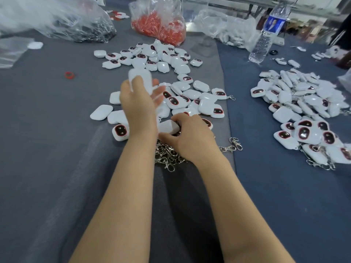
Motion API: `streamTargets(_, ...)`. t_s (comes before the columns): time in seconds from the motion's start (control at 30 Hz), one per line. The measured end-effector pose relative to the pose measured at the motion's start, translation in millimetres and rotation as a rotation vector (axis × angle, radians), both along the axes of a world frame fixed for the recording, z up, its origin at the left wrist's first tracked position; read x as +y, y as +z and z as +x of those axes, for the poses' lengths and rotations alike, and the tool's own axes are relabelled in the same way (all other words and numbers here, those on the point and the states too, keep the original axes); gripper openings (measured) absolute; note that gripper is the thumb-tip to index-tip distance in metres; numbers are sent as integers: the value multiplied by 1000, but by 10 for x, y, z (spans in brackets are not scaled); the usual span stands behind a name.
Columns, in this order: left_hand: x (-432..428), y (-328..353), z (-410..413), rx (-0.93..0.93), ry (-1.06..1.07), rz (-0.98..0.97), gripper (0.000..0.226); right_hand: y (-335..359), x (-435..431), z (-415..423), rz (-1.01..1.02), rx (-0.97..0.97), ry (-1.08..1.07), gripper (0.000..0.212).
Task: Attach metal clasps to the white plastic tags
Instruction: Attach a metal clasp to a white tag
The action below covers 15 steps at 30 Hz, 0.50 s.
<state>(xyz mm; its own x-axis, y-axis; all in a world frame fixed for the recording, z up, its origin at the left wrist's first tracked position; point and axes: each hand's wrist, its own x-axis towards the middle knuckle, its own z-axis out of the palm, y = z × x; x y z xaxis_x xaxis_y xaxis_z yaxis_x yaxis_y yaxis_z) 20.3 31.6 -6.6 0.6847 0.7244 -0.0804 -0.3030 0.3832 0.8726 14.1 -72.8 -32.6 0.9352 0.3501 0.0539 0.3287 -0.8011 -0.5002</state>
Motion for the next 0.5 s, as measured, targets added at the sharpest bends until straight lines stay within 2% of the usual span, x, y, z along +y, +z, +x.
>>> streamTargets(0.13,-200,-69,50,156,-221,63,22,-67,14,80,36,-96,-62,45)
streamTargets(0.27,-283,-154,79,142,-216,63,14,-22,-61,131,286,-43,-99,48)
streamTargets(0.33,-284,-165,90,114,-192,9,8,31,-116,133,330,-22,-92,33)
streamTargets(0.4,-254,-161,98,108,-186,-57,7,85,-185,142,242,13,-38,12)
streamTargets(0.5,-212,-170,98,108,-195,-108,20,144,-216,95,23,177,111,21)
